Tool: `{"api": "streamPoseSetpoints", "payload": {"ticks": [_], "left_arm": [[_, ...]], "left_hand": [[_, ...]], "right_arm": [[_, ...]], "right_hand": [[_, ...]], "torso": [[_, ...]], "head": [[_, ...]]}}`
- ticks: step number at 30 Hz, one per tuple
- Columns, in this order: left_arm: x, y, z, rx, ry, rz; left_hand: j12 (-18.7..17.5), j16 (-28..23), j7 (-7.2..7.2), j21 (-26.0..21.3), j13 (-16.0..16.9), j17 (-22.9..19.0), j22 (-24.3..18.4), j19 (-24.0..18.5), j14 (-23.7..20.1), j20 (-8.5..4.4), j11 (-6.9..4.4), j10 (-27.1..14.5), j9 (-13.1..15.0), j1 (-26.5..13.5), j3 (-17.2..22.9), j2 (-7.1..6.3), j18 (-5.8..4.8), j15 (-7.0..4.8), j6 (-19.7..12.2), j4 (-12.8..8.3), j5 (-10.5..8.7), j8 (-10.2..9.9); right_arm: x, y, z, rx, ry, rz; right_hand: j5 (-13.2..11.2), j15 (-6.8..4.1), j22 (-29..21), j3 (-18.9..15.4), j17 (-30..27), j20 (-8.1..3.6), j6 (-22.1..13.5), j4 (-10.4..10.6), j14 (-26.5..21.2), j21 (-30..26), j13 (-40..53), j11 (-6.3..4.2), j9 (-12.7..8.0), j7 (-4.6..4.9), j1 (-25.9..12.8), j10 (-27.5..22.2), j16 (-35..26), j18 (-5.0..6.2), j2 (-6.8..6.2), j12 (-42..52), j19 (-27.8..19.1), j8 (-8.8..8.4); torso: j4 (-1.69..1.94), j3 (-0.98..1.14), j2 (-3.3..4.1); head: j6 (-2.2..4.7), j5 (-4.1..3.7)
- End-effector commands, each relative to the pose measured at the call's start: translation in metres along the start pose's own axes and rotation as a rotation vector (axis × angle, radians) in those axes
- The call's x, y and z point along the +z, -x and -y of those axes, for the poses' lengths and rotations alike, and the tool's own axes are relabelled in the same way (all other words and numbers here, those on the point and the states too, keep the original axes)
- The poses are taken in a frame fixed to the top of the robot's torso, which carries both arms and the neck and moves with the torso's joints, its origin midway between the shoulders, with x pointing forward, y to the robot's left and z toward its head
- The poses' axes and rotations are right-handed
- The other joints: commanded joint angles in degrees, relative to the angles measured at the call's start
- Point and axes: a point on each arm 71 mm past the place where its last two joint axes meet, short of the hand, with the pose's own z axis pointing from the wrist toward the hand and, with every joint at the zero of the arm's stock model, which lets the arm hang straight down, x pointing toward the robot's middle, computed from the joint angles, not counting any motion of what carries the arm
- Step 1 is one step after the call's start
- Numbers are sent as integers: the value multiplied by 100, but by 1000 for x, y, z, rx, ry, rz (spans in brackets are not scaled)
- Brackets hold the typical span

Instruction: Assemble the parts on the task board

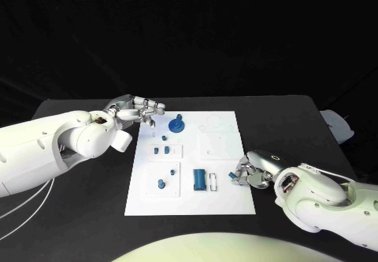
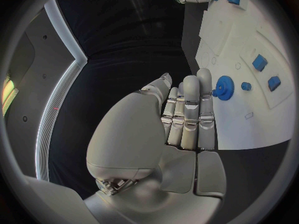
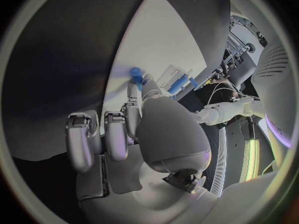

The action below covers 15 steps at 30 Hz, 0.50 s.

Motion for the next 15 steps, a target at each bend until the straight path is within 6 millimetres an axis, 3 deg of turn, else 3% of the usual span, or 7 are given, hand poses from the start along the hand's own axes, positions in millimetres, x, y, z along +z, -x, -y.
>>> {"api": "streamPoseSetpoints", "payload": {"ticks": [1, 11, 15], "left_arm": [[0, -2, 1, -5, -2, -18], [0, -2, 0, -5, -1, -20], [0, -2, 0, -5, 0, -19]], "left_hand": [[27, -22, -3, -33, 7, -6, -6, 41, -32, 6, -8, -34, -1, -15, -6, 33, 36, 16, -50, -19, -12, 39], [37, -22, -3, -38, 9, -7, -10, 44, -32, 7, -8, -42, -1, -26, -11, 37, 35, 17, -53, -14, -12, 42], [37, -22, -3, -38, 9, -7, -10, 44, -32, 7, -8, -42, -1, -26, -11, 37, 35, 17, -53, -14, -12, 42]], "right_arm": [[-1, -17, 4, -130, -9, -109], [-1, -19, 0, -173, 12, -115], [0, -20, -2, -177, 18, -112]], "right_hand": [[-44, -30, 1472, 110, 935, -33, 54, -57, 487, -7, -944, -37, -73, 3, 390, 10, 33, -55, 187, -17, 557, -14], [-12, -15, 1468, 203, 936, -20, 80, -34, 486, -24, -955, -19, -100, 24, 279, 2, 32, -52, 86, -48, 552, -58], [181, -6, 1462, 296, 928, -10, 83, 58, 483, -44, -962, -14, -118, 31, 122, -3, 26, -48, 6, -71, 546, -95]], "torso": [[-2, 2, -1], [3, 0, 2], [2, 1, -1]], "head": [[-3, 4], [-3, -8], [2, -10]]}}
